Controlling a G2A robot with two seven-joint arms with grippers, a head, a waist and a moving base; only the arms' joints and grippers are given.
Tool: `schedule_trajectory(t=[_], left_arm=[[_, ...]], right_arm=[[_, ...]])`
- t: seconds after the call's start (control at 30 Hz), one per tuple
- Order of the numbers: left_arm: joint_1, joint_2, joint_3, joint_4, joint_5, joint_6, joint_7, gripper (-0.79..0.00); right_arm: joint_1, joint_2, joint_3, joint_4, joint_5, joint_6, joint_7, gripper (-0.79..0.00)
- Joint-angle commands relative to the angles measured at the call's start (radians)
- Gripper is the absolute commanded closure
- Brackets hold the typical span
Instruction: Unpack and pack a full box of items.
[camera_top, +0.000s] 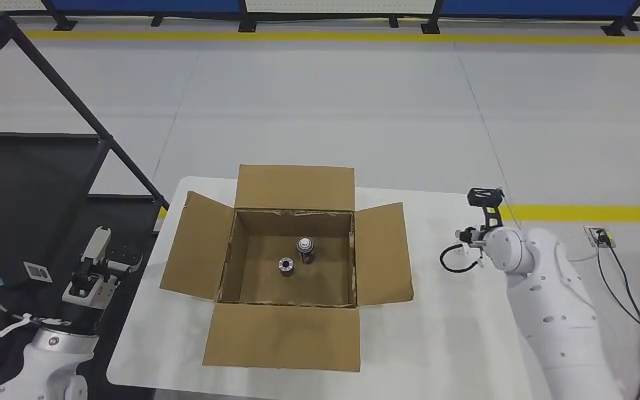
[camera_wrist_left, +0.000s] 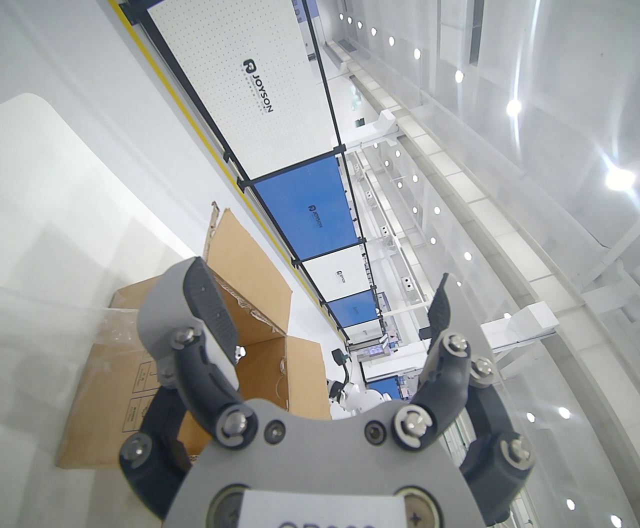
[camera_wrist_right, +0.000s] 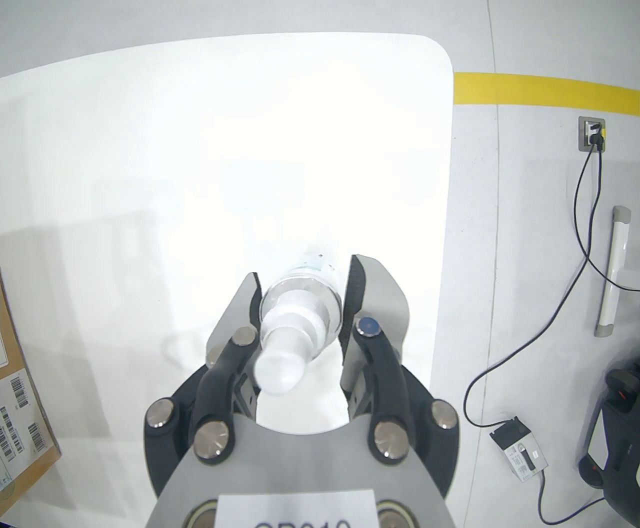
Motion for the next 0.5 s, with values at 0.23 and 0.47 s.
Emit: schedule_trajectory(t=[0.23, 0.47], left_arm=[[0.000, 0.000, 0.000, 0.000, 0.000, 0.000, 0.000, -0.785], [0.000, 0.000, 0.000, 0.000, 0.000, 0.000, 0.000, -0.785]], right_arm=[[-0.008, 0.004, 0.020, -0.114, 0.017, 0.008, -0.066, -0.785], [-0.141, 0.001, -0.048, -0.650, -0.033, 0.034, -0.057, -0.785]])
